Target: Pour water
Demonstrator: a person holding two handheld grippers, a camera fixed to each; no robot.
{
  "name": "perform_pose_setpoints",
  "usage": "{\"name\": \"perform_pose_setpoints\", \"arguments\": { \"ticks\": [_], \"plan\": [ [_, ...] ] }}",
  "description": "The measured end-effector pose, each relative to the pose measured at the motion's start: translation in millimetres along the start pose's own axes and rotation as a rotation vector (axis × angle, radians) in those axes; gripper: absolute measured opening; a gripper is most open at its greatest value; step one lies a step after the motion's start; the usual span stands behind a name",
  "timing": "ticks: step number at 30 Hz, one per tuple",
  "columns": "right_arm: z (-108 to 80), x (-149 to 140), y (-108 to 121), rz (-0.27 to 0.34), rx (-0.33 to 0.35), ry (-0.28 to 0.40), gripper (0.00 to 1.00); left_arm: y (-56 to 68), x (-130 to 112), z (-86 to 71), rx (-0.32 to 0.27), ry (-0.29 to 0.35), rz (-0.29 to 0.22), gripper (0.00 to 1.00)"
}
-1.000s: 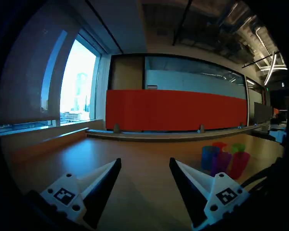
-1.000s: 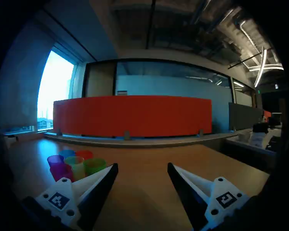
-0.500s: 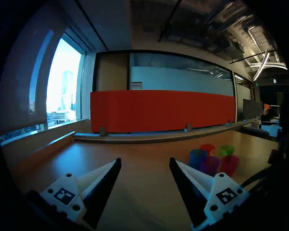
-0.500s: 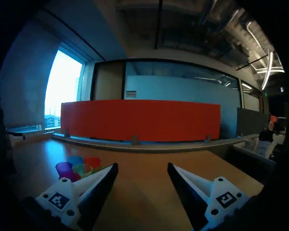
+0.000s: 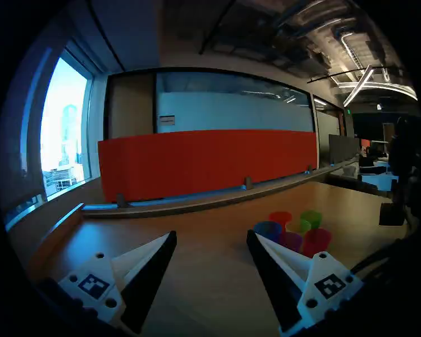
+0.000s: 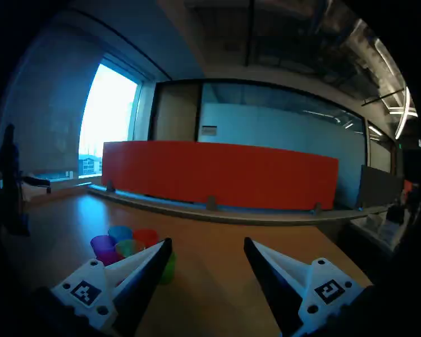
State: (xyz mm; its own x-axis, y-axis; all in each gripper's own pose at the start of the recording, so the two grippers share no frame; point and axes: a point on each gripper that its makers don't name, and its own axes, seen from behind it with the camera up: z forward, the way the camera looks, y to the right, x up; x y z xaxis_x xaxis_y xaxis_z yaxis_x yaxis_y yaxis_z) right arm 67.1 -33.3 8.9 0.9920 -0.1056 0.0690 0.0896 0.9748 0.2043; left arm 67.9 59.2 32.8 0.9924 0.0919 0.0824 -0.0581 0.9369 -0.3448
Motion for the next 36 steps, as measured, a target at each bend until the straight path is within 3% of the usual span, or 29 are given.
{"name": "perform_pose_setpoints", "arguments": {
  "ticks": [18,29,36],
  "plan": [
    [8.3,0,-31,-0.070,0.227,-0.123,1.00,9.5,-3,43.1,-0.162,-0.123,0.042,0.93],
    [16.7,-13,-41,-0.131,0.348,-0.202,1.00,30.5,-12,71.5,-0.319,-0.195,0.127,0.93],
    [22.9,-23,-45,-0.149,0.401,-0.229,1.00,46.4,-18,86.0,-0.418,-0.218,0.131,0.93]
  ]
}}
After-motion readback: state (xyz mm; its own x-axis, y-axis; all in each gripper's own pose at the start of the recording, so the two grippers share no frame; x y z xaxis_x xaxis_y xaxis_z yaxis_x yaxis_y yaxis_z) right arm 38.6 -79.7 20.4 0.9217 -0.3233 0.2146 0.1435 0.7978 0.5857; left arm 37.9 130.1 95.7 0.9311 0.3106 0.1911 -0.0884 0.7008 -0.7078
